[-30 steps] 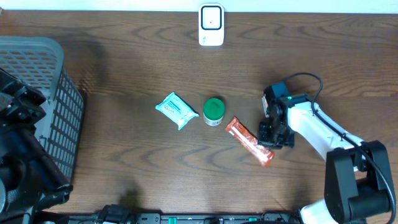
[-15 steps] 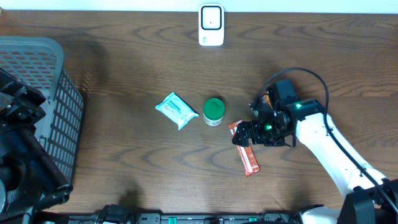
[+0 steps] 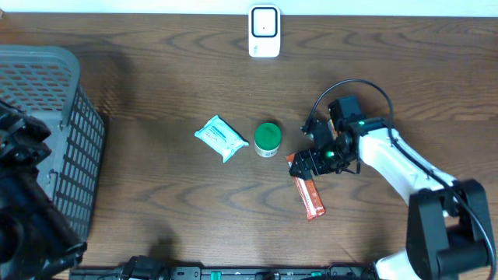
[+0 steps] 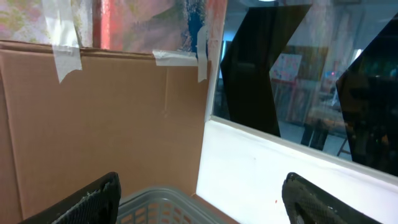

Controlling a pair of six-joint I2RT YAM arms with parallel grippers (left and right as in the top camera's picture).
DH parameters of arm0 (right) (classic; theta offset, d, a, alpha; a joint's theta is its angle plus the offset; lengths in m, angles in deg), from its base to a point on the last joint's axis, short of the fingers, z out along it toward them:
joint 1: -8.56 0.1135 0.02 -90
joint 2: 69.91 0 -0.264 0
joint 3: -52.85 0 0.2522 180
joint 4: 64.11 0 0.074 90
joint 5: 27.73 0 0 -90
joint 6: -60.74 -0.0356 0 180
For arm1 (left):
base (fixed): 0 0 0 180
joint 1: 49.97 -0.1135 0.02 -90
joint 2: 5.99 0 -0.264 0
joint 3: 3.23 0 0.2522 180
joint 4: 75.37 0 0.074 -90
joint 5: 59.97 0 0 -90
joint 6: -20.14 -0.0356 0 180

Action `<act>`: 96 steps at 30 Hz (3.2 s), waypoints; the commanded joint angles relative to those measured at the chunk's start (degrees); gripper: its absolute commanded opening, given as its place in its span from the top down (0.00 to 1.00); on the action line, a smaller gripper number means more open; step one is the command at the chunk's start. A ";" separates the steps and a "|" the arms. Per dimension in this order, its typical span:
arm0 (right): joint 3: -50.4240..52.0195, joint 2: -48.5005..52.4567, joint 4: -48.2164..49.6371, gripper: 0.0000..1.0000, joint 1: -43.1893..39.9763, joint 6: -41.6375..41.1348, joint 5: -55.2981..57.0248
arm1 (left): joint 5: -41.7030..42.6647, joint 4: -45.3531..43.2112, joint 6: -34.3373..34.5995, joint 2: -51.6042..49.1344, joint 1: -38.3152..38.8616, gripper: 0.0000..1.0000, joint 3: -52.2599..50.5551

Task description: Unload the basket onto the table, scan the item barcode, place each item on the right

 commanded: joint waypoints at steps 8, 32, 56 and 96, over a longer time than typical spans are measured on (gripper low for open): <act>2.03 6.64 -0.98 0.34 0.46 3.93 -0.28 | -0.09 -0.35 0.55 1.77 -0.26 0.16 -0.50; -11.56 -4.37 -15.93 0.99 -1.90 -0.90 -25.46 | -0.09 -1.09 0.57 7.28 -0.26 0.17 -2.80; -12.11 -24.09 7.10 0.98 -3.61 -59.78 -33.77 | -0.09 -1.95 0.55 7.28 -0.26 0.17 -3.78; -31.58 15.93 63.34 0.98 7.58 -4.48 38.18 | -0.09 -1.95 0.55 7.23 -0.26 0.17 -3.78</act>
